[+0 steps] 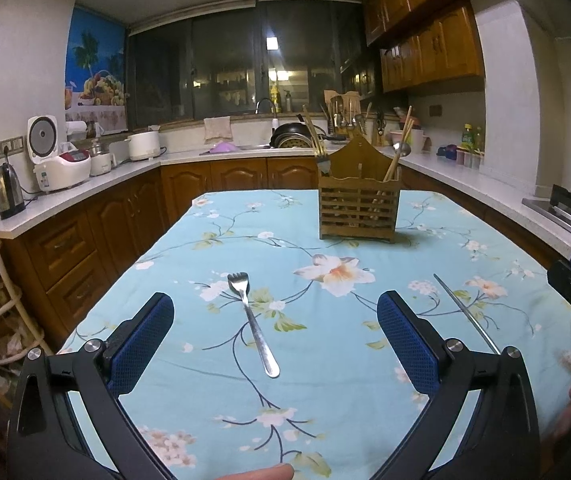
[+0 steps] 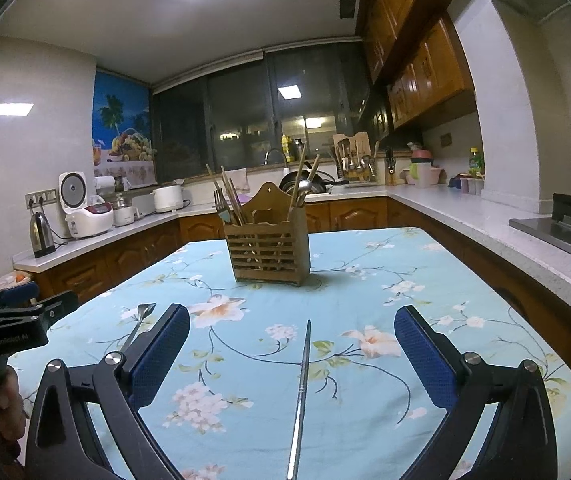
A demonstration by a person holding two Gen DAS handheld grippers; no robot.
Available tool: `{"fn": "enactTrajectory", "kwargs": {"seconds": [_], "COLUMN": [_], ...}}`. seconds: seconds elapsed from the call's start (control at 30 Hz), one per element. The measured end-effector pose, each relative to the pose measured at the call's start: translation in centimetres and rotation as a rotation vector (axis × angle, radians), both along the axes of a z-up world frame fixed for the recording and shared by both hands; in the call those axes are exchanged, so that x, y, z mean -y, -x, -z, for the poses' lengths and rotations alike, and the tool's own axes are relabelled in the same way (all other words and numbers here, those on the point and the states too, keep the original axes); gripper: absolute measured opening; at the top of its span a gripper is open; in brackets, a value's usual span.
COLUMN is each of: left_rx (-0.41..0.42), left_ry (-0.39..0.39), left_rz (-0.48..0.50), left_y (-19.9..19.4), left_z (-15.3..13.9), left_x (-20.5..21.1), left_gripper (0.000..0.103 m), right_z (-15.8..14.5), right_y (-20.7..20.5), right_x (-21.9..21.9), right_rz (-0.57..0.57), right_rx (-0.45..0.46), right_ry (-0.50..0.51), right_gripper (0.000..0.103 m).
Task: Organize utensils
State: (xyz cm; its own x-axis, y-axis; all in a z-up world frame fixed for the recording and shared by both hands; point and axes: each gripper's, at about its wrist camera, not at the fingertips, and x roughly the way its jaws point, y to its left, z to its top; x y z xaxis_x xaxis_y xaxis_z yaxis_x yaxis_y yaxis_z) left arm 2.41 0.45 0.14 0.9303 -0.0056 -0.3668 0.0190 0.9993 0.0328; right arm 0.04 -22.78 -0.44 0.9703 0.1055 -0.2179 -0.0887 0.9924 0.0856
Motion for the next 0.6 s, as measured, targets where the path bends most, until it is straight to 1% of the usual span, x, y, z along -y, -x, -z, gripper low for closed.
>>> {"fn": "enactTrajectory", "kwargs": {"seconds": [0.17, 0.6], "left_rx": [0.004, 0.002], "left_ry": [-0.014, -0.015], "left_rz": [0.001, 0.003], "left_y": [0.08, 0.09], "left_z": [-0.12, -0.07], "left_x": [0.21, 0.28], "left_gripper": [0.103, 0.103], "right_z": [0.15, 0.11], "right_y": [0.08, 0.04], "right_x": [-0.12, -0.29], "right_rz": [-0.005, -0.008], "right_rx": [-0.003, 0.0], "right_ry": [-0.002, -0.005], "right_gripper": [0.103, 0.103]}}
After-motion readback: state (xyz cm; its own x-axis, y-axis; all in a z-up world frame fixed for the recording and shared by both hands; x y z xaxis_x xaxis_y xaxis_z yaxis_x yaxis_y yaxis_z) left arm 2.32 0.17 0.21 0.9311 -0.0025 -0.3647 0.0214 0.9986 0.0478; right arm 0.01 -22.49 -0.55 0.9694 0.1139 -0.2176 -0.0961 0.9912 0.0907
